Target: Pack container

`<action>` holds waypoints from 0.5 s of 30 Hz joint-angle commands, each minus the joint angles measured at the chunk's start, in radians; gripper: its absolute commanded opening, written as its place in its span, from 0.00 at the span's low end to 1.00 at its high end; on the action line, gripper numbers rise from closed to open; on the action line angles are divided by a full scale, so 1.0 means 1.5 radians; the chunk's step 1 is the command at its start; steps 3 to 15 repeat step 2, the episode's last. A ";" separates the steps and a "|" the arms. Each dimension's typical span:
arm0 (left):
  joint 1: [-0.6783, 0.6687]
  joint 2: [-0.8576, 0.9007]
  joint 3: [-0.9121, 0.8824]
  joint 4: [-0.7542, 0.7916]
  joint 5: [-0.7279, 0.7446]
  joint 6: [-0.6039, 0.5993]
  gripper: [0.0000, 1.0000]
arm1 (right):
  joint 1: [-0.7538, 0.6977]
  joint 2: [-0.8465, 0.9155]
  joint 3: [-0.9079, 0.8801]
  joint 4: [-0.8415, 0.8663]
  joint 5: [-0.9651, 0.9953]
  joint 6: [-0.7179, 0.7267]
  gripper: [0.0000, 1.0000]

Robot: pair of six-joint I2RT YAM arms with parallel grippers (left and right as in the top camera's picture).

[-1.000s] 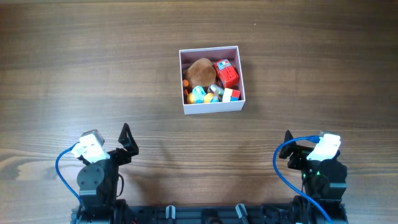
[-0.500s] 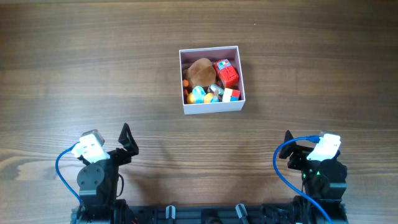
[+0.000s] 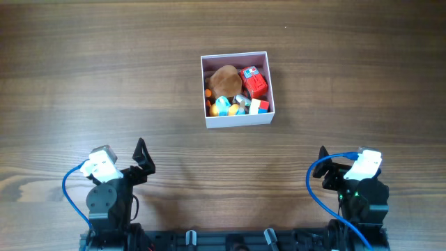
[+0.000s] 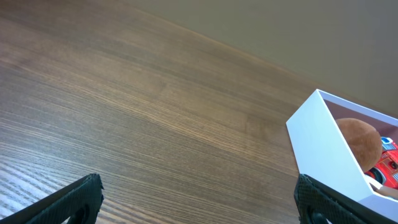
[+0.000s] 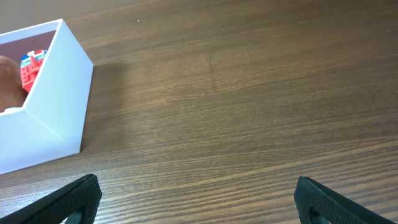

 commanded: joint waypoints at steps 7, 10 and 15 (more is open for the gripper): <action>0.006 -0.008 -0.004 0.004 0.013 -0.001 1.00 | -0.003 -0.007 -0.007 -0.001 -0.006 0.010 1.00; 0.006 -0.008 -0.004 0.004 0.013 -0.001 1.00 | -0.003 -0.007 -0.007 -0.001 -0.006 0.010 1.00; 0.006 -0.008 -0.004 0.004 0.013 -0.001 1.00 | -0.003 -0.007 -0.007 -0.001 -0.006 0.010 1.00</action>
